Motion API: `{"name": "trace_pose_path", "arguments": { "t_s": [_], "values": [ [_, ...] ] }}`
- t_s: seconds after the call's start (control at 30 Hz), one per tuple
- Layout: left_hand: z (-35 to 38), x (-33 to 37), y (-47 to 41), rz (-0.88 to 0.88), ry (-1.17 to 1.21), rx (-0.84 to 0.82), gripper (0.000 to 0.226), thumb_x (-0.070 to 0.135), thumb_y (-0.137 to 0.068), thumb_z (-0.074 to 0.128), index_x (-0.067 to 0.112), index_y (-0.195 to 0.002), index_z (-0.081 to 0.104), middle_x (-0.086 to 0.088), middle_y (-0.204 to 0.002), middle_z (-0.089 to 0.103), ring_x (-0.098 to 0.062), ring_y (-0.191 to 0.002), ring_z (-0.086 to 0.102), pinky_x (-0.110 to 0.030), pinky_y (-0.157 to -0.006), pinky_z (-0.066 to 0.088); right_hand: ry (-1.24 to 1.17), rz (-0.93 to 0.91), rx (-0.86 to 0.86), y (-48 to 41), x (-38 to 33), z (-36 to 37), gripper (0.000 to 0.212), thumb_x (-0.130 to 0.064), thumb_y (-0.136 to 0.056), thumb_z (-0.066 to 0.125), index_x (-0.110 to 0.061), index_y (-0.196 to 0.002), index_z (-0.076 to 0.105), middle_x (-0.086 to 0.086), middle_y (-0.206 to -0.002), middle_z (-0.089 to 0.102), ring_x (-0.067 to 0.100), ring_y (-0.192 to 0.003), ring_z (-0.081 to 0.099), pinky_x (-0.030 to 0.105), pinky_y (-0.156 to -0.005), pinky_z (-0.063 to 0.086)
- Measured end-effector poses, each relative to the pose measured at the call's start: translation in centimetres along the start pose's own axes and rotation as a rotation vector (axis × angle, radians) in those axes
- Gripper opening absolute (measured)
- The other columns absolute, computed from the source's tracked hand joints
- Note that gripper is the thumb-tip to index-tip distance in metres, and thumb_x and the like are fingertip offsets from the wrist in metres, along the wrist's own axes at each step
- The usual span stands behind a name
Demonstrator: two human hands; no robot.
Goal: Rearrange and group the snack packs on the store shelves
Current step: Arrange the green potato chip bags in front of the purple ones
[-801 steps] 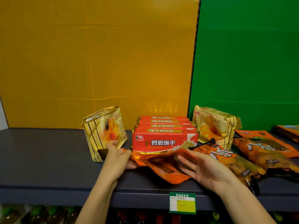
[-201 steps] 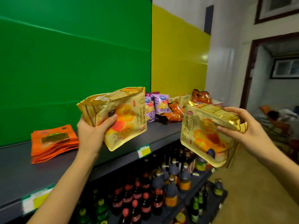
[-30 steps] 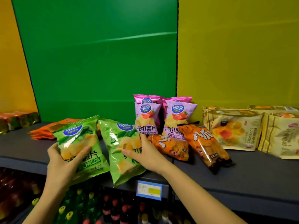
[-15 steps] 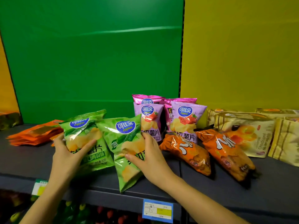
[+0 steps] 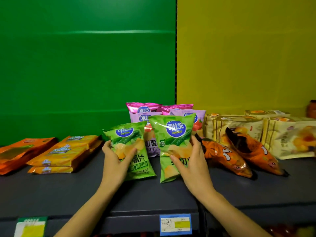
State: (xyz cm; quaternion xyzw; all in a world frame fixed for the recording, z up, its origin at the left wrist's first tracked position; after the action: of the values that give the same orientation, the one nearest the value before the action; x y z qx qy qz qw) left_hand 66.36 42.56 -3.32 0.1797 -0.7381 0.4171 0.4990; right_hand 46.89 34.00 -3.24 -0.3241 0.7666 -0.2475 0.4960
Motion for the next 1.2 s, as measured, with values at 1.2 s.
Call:
{"name": "trace_pose_path", "arguments": {
  "t_s": [1.2],
  "values": [
    [2.9,-0.7,-4.5,-0.217,0.358,-0.469,0.079,0.024,-0.045,0.089,0.021,-0.116,0.055,-0.009,-0.102,0.075,-0.028,-0.091,0.072,-0.040,-0.077,0.058,-0.555,0.585,-0.073,-5.9,4.1,-1.1,0.086,-0.007,-0.058,0.083,-0.016,-0.129,0.036,0.007,-0.122,0.058,0.027,-0.104,0.062,0.047,-0.092,0.051]
  ]
}}
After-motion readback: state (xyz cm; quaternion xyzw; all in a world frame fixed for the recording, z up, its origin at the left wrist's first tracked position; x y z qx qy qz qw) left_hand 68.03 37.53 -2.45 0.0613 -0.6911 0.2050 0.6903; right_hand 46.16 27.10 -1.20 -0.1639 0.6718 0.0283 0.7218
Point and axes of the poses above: each hand's wrist, its own y-axis away from the middle knuckle, its own z-axis out of the palm, x = y × z, the point moved 2 cm from there along -y, towards the middle knuckle
